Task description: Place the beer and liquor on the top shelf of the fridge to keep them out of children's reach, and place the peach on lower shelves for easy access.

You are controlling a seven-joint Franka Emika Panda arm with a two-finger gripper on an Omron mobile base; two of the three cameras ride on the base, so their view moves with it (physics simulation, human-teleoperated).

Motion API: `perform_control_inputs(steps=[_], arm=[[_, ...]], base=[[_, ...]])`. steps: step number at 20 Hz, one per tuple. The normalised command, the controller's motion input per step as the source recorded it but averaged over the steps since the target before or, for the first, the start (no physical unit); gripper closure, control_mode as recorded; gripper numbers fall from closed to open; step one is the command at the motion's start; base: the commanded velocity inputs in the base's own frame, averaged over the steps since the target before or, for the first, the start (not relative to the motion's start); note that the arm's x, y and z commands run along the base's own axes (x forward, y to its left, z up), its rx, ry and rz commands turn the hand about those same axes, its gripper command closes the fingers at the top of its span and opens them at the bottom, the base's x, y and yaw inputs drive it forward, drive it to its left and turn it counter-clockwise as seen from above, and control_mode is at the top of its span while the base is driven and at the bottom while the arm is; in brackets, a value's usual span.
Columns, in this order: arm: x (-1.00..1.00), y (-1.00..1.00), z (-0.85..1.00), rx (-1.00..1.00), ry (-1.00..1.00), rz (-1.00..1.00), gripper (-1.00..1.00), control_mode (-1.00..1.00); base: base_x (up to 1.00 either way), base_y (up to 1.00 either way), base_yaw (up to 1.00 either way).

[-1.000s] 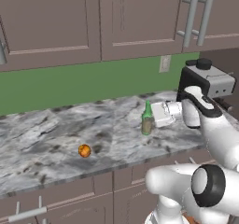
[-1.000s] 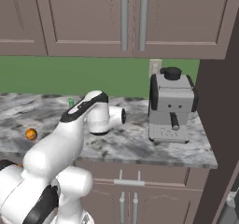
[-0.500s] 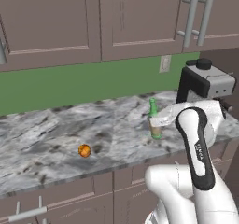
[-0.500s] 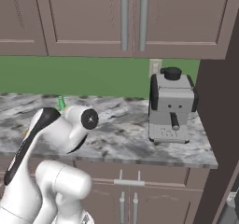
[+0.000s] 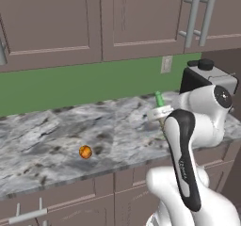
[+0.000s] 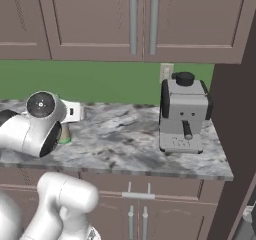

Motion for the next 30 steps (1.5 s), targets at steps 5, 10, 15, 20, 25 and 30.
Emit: perform_control_inputs(steps=[5, 10, 15, 20, 25, 30], arm=[[-0.57, 0.0, 0.16, -0.11, -0.08, -0.23, 1.0, -1.0], [-0.27, -0.01, 0.38, -0.02, -0.19, -0.22, 1.0, -1.0], [-0.21, -0.08, 0.31, 0.0, -0.18, -0.16, 1.0, -1.0], [-0.3, -0.09, 0.04, 0.0, -0.14, -0.03, 1.0, -1.0], [-0.23, -0.09, 0.0, 0.0, -0.01, 0.0, 1.0, 1.0], [0.0, 0.0, 0.0, 0.0, 0.0, 0.0, 1.0, 1.0]], base=[[0.0, 0.0, 0.0], [0.0, 0.0, 0.0], [0.0, 0.0, 0.0], [0.0, 0.0, 0.0], [-0.47, -0.15, 0.03], [-0.9, -0.38, -0.01]])
